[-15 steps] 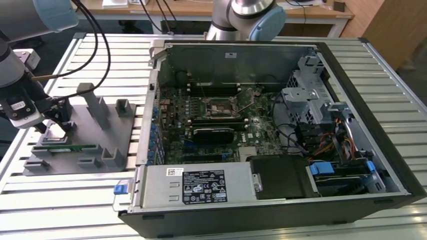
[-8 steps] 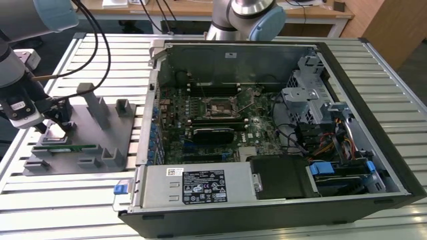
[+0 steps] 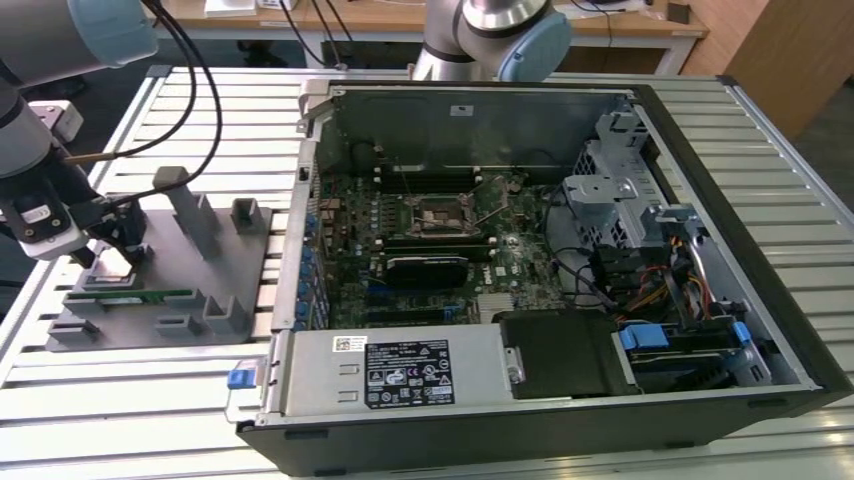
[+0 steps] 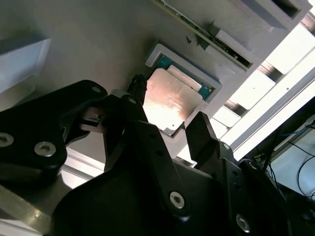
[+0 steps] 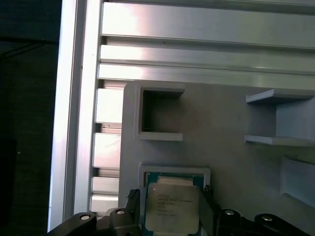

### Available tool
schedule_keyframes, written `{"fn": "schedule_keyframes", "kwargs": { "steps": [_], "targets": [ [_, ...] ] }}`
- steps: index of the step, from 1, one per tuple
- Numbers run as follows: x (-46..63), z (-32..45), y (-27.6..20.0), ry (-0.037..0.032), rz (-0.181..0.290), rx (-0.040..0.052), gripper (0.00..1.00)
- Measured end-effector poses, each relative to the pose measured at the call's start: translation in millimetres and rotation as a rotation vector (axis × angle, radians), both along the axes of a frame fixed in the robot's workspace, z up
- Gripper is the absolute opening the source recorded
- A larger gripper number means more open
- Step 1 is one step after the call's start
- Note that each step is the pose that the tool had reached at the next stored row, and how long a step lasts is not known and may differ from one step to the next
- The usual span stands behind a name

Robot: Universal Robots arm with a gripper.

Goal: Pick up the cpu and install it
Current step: 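Pick up the cpu and move it towards the insertion slot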

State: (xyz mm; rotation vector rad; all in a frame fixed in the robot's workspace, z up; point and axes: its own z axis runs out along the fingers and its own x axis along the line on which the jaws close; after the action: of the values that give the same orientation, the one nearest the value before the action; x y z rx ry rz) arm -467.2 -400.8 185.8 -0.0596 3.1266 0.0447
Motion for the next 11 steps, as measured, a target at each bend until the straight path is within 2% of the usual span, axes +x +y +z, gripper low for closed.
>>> {"fn": "schedule_keyframes", "kwargs": {
  "steps": [6, 11],
  "targets": [
    [0.2, 1.7, 0.0, -0.0013, 0.0, -0.001, 0.59],
    [0.2, 4.1, 0.0, -0.0006, -0.006, -0.0071, 0.59]
  ]
}}
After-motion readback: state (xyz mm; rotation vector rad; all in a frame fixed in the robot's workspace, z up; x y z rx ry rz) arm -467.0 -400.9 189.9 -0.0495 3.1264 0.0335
